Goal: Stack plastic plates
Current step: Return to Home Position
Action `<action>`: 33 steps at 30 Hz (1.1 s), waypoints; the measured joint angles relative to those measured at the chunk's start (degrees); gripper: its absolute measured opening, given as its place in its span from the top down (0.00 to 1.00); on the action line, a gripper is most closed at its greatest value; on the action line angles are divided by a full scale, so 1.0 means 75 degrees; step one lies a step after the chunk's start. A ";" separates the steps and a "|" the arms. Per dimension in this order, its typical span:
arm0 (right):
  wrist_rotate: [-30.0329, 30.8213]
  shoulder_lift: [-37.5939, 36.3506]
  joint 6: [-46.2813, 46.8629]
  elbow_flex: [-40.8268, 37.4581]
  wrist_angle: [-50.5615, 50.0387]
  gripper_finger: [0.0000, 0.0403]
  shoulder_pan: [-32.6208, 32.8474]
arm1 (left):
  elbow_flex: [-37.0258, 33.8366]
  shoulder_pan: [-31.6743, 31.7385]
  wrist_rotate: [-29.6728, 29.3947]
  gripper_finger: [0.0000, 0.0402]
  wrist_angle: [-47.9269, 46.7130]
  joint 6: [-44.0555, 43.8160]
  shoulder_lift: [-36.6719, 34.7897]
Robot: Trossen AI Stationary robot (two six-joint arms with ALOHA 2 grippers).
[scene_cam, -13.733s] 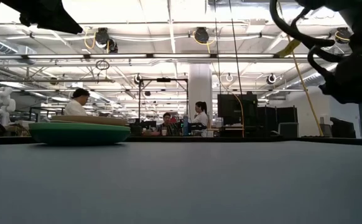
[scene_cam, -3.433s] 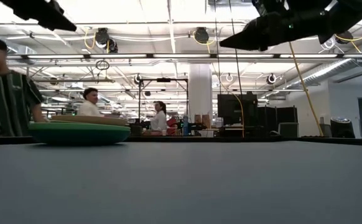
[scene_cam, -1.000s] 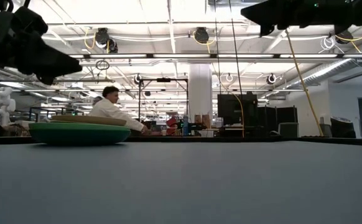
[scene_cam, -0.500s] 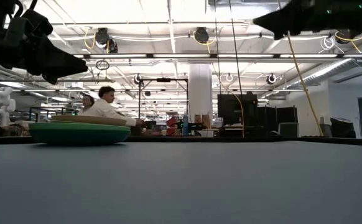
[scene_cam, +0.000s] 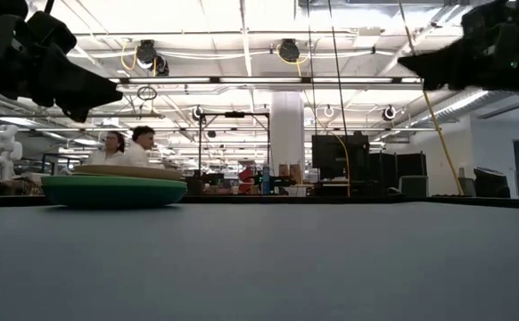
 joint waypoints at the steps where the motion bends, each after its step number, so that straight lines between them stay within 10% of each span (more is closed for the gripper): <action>1: 0.0011 -0.0164 -0.0091 -0.0102 0.0129 1.00 0.0000 | 0.0000 0.0002 0.0009 0.68 -0.0017 -0.0027 0.0000; 33: 0.1031 -0.0804 -0.0210 -0.0170 -0.2848 1.00 0.0000 | 0.0009 0.0002 -0.0795 0.68 -0.1391 -0.1045 0.0012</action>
